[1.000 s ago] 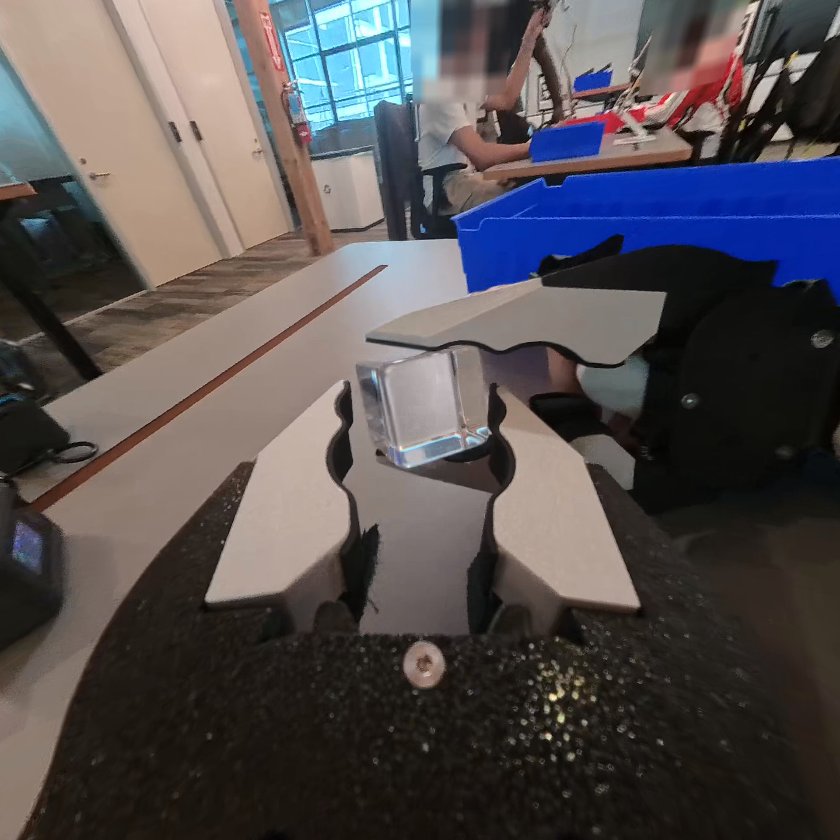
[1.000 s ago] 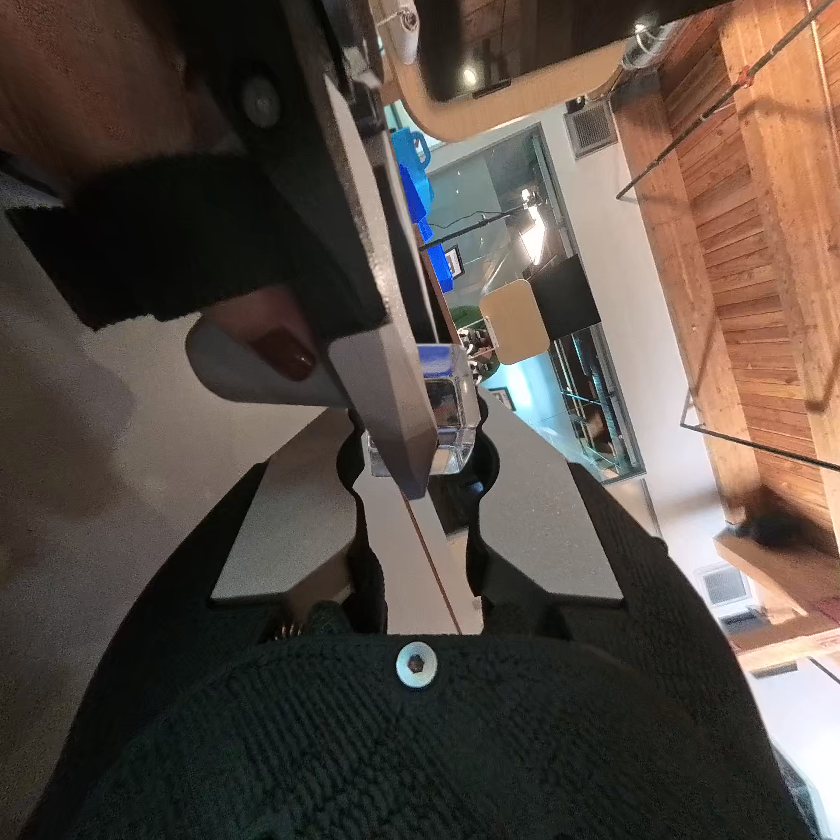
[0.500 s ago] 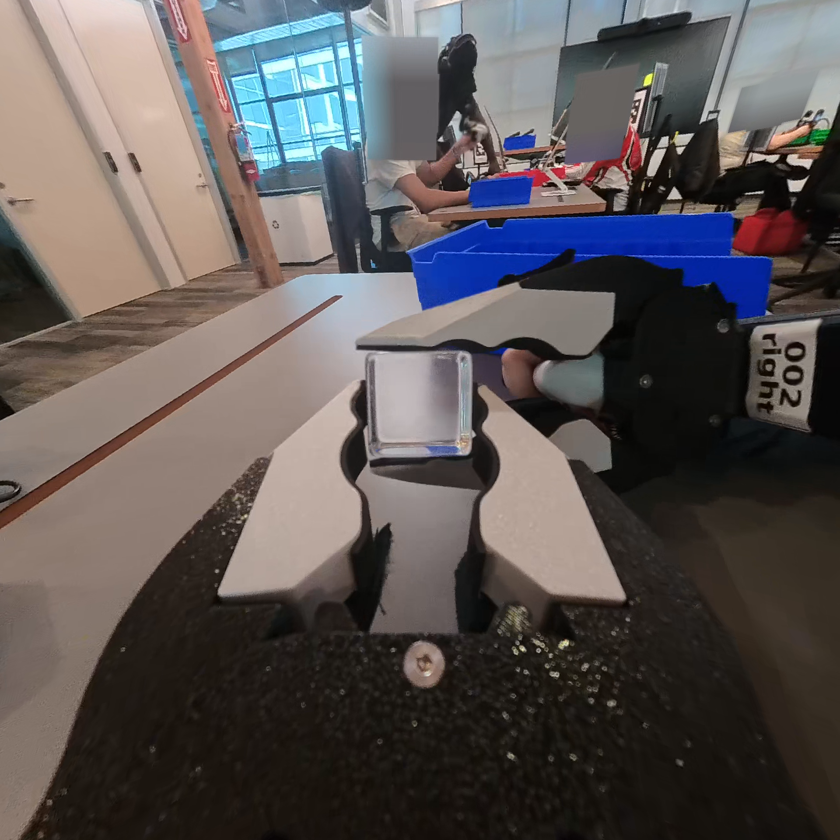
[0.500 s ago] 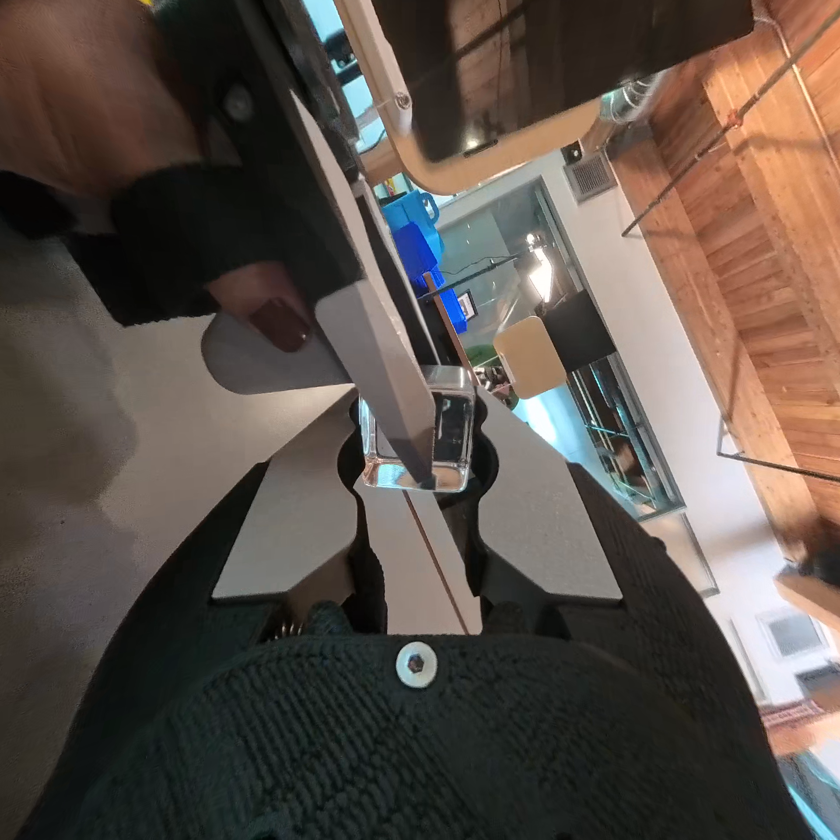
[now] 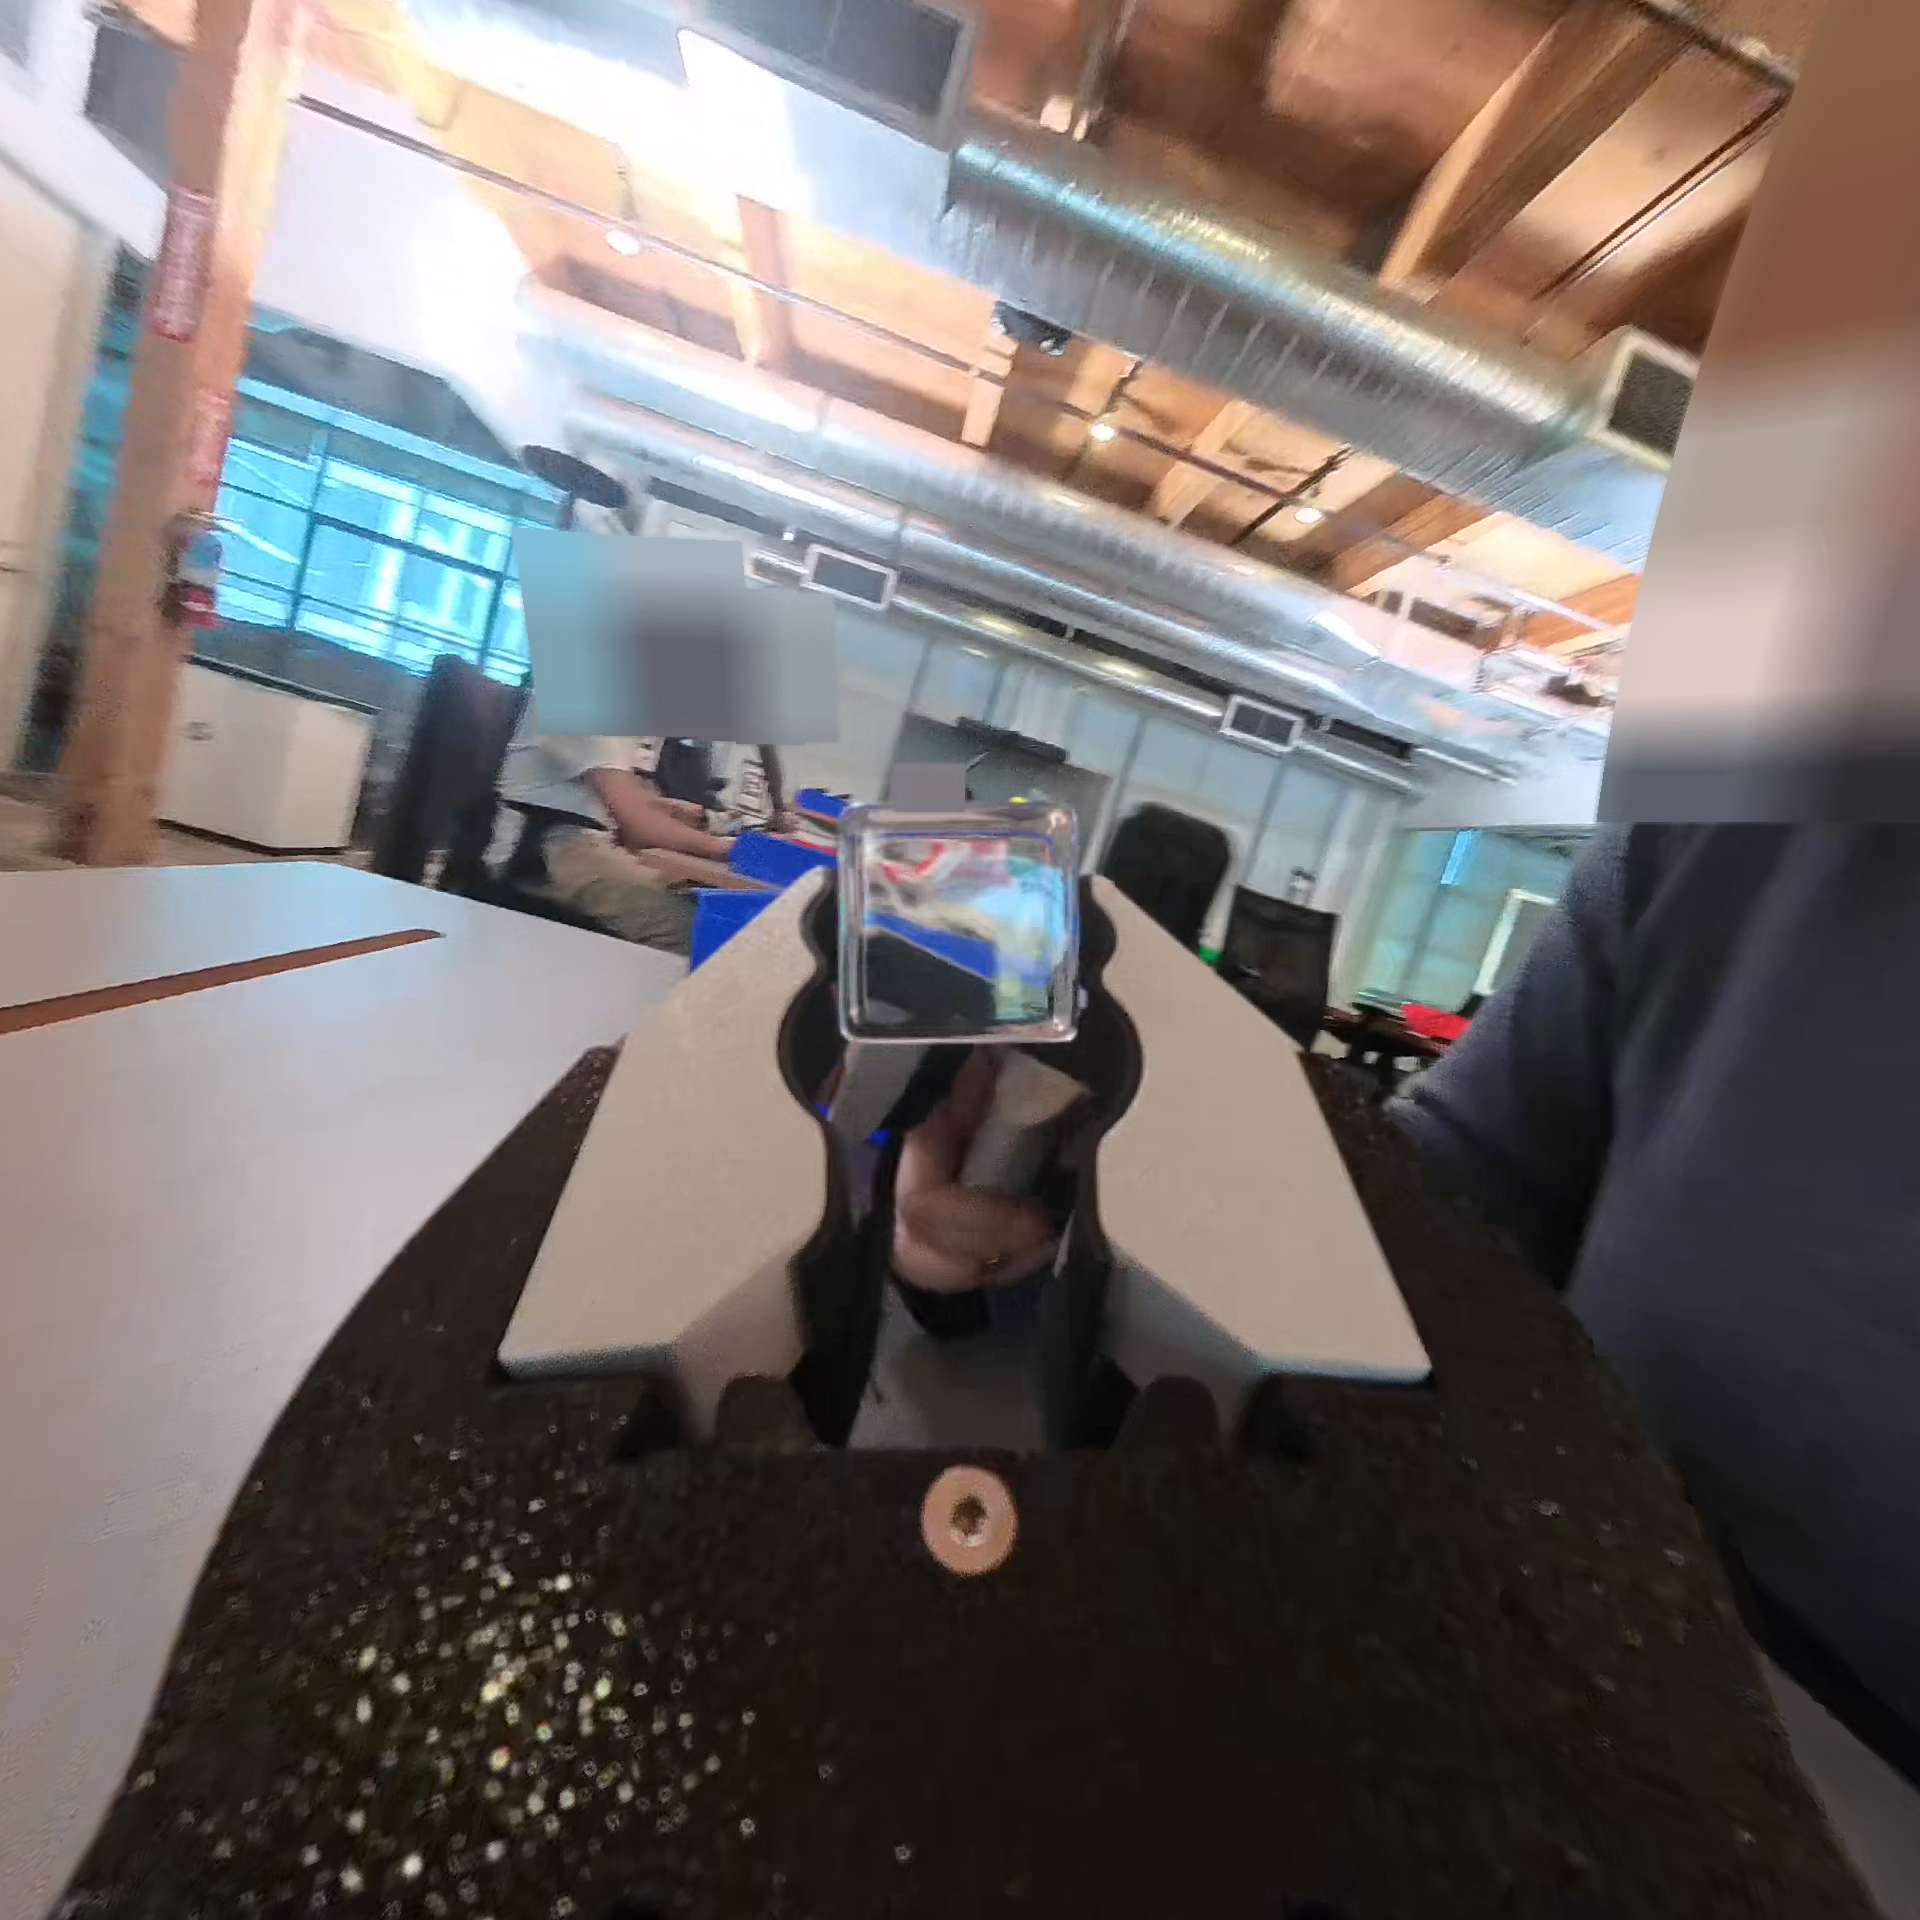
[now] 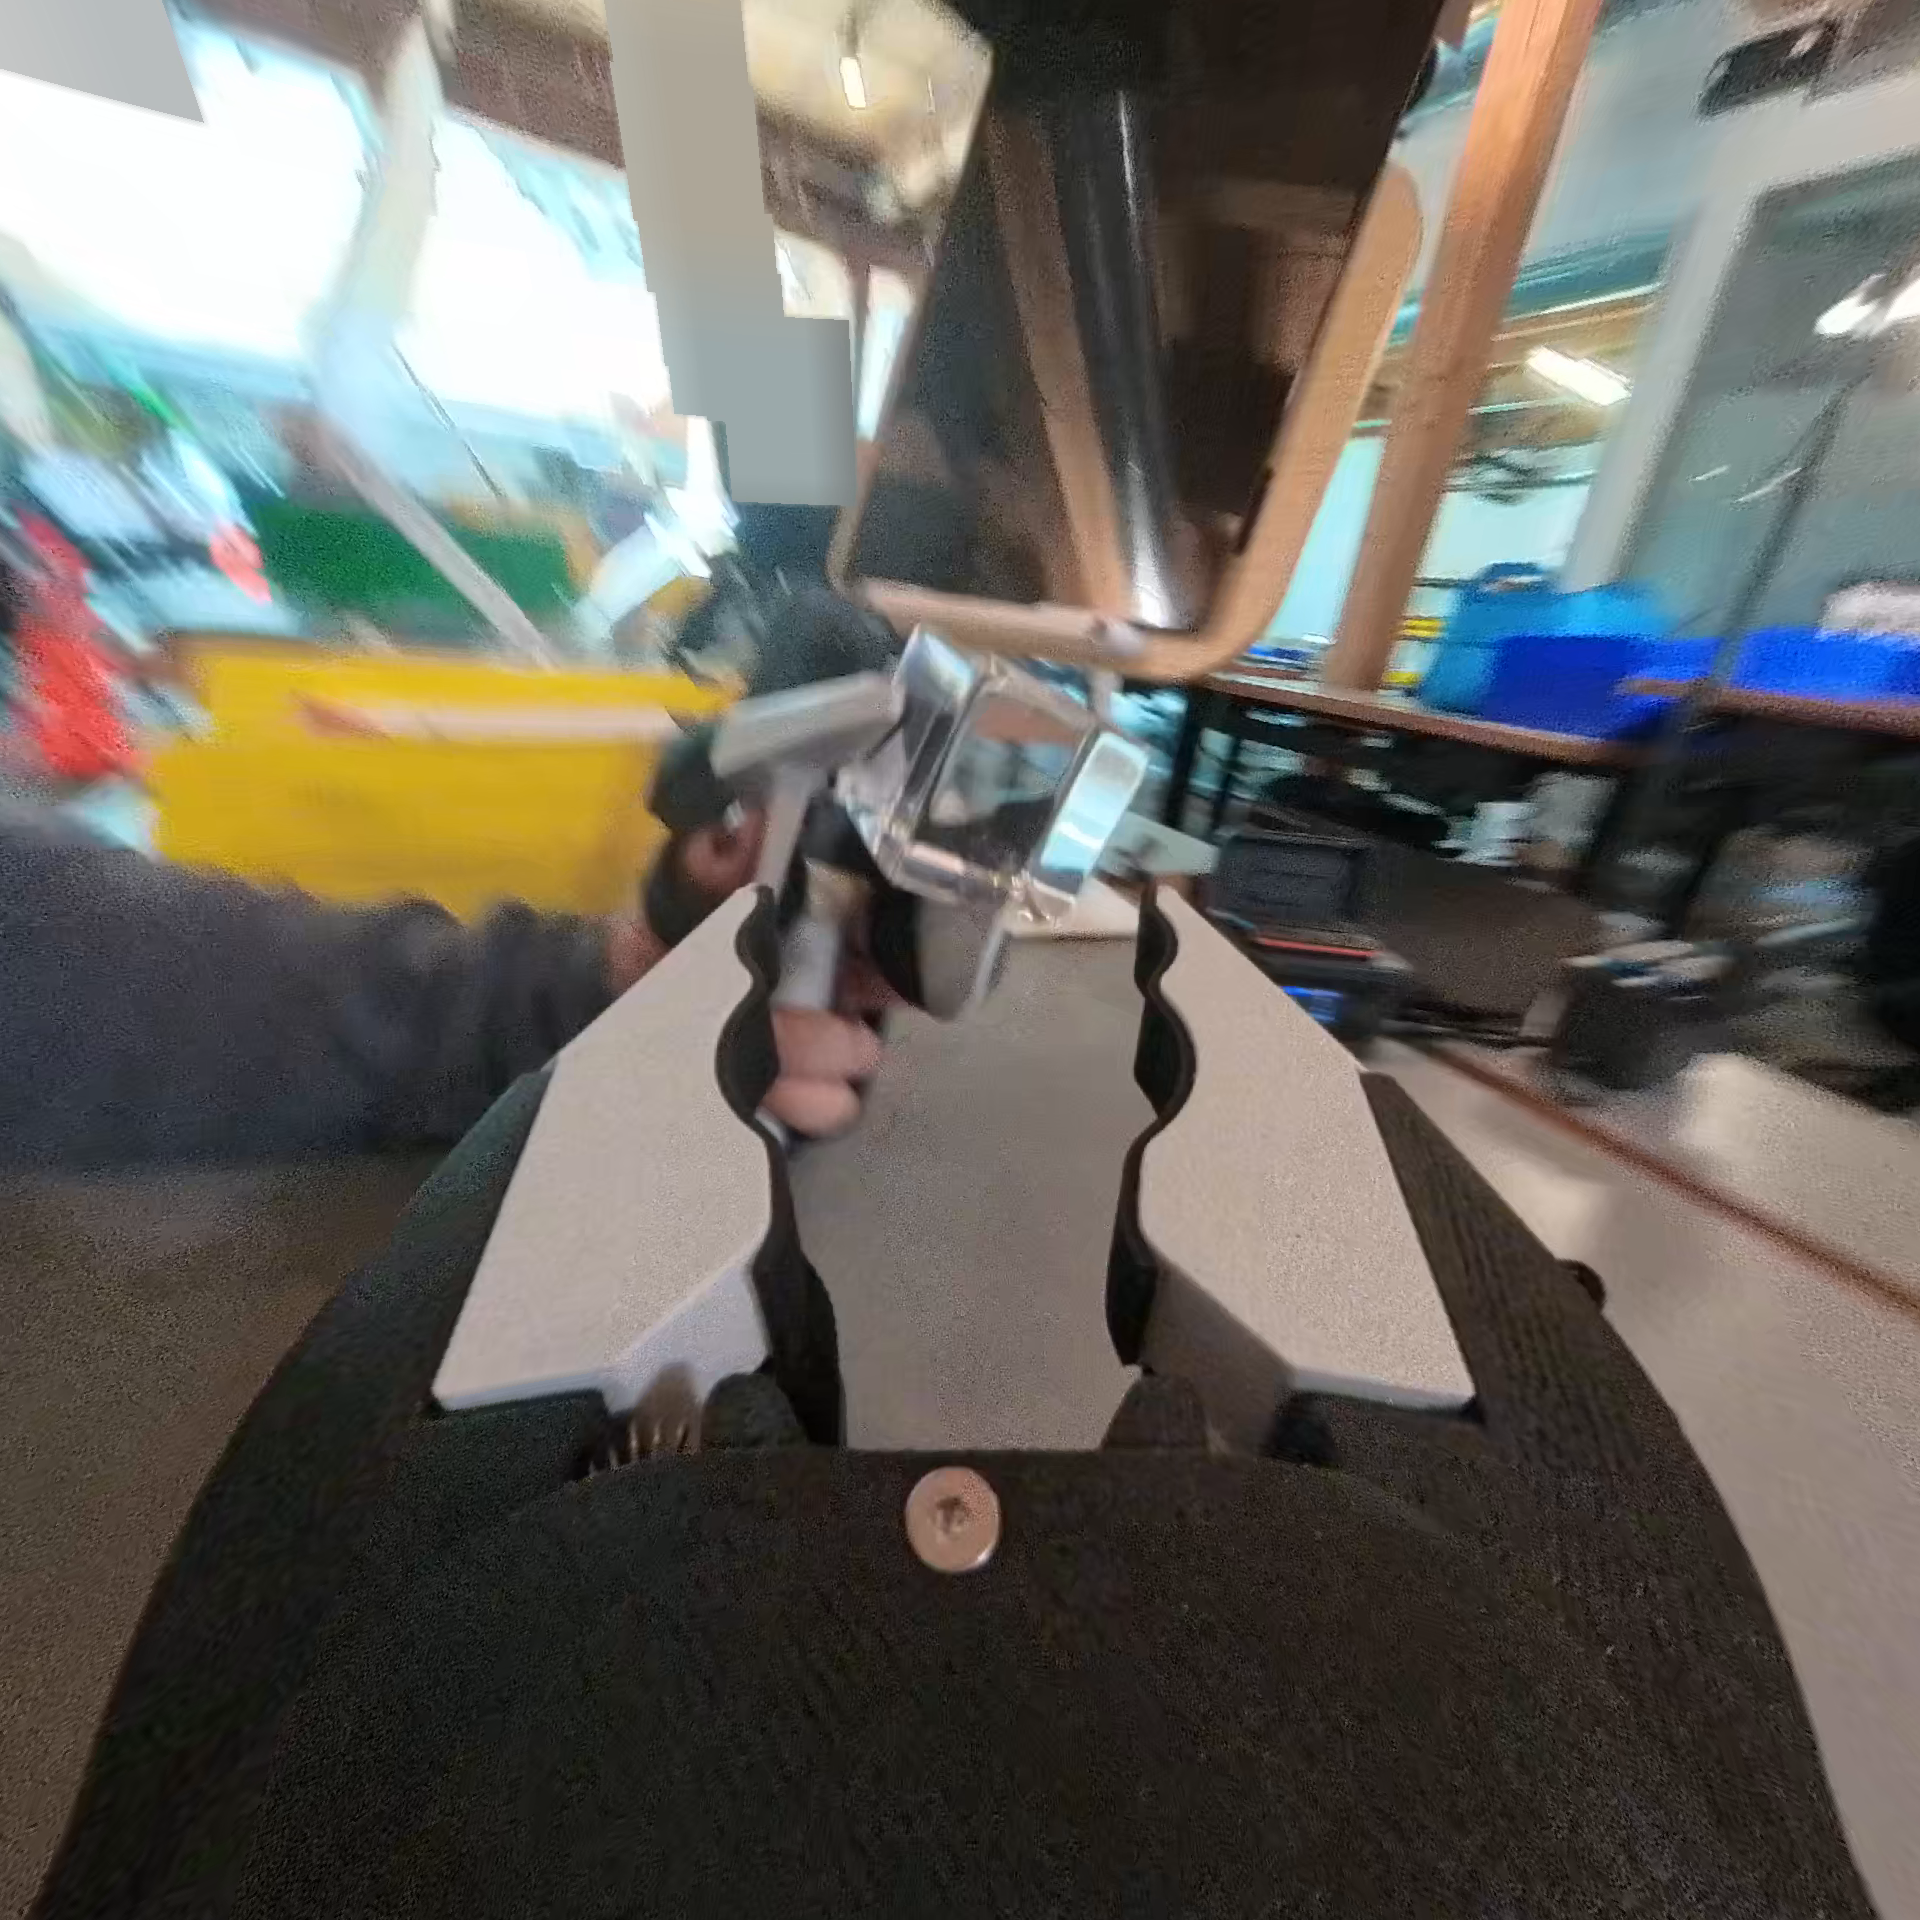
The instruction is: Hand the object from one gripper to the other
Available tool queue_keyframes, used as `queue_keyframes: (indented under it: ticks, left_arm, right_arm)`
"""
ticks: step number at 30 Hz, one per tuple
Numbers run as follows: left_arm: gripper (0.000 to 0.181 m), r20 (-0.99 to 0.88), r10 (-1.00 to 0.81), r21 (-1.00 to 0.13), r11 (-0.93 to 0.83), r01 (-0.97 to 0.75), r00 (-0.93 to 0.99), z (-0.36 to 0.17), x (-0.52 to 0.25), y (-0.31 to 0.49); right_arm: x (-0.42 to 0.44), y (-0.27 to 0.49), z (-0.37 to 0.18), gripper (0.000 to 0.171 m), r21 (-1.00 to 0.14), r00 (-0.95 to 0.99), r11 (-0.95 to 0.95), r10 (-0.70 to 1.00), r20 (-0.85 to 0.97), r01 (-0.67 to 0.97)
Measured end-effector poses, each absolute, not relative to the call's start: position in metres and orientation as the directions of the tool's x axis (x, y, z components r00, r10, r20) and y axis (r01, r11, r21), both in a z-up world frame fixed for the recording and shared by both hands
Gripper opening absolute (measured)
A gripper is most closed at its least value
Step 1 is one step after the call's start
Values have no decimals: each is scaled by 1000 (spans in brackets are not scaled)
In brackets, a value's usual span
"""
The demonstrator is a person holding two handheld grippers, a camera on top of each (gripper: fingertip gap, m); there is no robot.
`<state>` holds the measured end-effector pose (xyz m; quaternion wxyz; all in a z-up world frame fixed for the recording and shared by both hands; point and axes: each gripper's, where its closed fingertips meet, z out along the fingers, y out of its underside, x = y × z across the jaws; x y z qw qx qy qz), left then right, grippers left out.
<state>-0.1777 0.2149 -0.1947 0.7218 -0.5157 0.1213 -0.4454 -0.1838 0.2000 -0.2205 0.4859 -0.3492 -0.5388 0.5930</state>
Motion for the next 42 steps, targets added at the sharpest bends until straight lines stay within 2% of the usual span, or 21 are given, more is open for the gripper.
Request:
queue_keyframes:
  ticks: [1, 3, 7, 11, 21, 23, 28, 30, 33, 38, 40, 42]
  left_arm:
    - [41, 284, -780, -853, 61, 519, 558, -195, -175, 214]
    - [42, 274, -791, -862, 49, 504, 547, -197, -171, 213]
    - [42, 269, -804, -877, 24, 480, 530, -200, -163, 213]
    - [42, 277, -805, -874, 16, 486, 525, -201, -163, 214]
    - [43, 316, -776, -857, 14, 516, 546, -202, -171, 220]
    - [46, 339, -758, -842, 20, 538, 558, -201, -177, 222]
    - [57, 384, -735, -811, 20, 584, 559, -200, -187, 225]
    - [69, 394, -706, -826, 8, 563, 589, -204, -187, 230]
    - [81, 367, -653, -882, -16, 472, 663, -216, -180, 239]
    - [62, 252, -558, -952, 2, 305, 790, -228, -179, 245]
    - [53, 246, -560, -954, 6, 301, 791, -228, -180, 244]
    - [44, 262, -579, -948, -3, 318, 772, -227, -179, 243]
  right_arm:
    - [-179, 198, -213, 66, -974, -362, -82, 932, 0, -212]
    - [-175, 202, -202, 65, -935, -455, -293, 873, -177, -200]
    - [-172, 205, -202, 56, -901, -520, -409, 807, -280, -149]
    - [-173, 203, -203, 47, -902, -527, -410, 801, -286, -133]
    - [-173, 211, -203, 37, -927, -459, -341, 856, -238, -156]
    - [-176, 214, -207, 38, -951, -401, -263, 899, -178, -166]
    - [-183, 221, -219, 37, -984, -192, 71, 976, 102, -164]
    - [-185, 223, -222, 37, -961, -102, 233, 963, 249, -148]
    - [-187, 226, -227, 37, -869, 34, 487, 873, 486, -92]
    - [-191, 220, -236, 38, -644, 120, 765, 638, 761, 10]
    - [-192, 220, -236, 37, -620, 134, 784, 613, 779, 17]
    - [-191, 218, -235, 38, -644, 133, 765, 641, 756, -22]
